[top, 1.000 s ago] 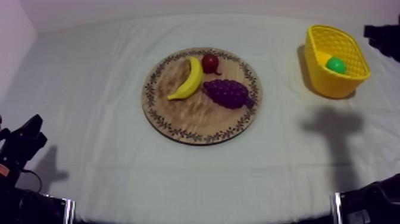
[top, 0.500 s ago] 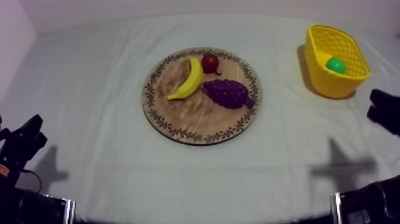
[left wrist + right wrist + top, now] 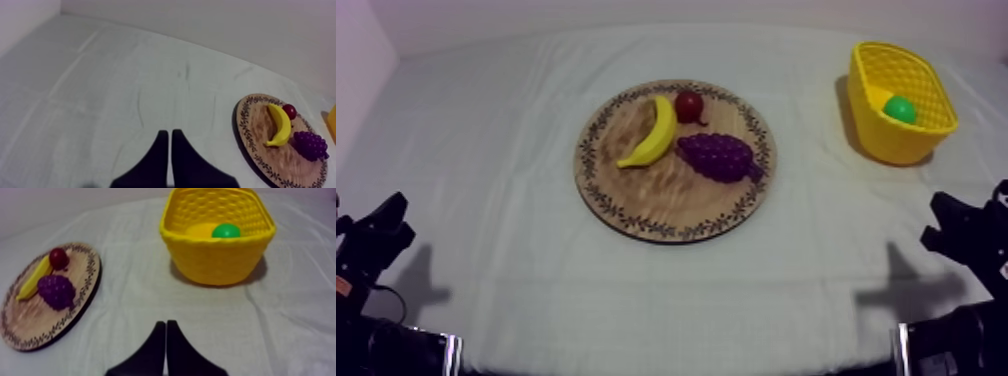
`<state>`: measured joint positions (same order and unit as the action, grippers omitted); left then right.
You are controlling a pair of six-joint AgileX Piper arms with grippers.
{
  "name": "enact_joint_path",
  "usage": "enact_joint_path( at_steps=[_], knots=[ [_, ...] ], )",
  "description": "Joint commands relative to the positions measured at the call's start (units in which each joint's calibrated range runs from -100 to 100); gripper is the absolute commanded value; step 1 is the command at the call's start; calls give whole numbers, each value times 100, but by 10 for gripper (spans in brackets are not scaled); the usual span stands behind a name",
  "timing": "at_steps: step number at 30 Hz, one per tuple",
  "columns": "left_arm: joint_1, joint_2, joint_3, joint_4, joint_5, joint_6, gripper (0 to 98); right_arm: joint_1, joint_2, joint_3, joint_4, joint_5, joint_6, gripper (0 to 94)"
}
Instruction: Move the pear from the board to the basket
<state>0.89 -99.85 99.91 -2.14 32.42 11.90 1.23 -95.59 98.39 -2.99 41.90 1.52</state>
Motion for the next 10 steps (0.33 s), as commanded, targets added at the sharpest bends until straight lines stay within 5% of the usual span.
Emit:
enact_joint_path(
  at_steps=[1, 6, 10],
  knots=[
    [1, 2, -2, -3, 0, -1, 1, -7, -6, 73, 102, -379, -164, 3],
    [1, 2, -2, -3, 0, -1, 1, -8, -8, 128, 166, -416, 956, 3],
    [1, 2, -2, -3, 0, -1, 1, -8, -8, 136, 176, -422, 1190, 3]
  ],
)
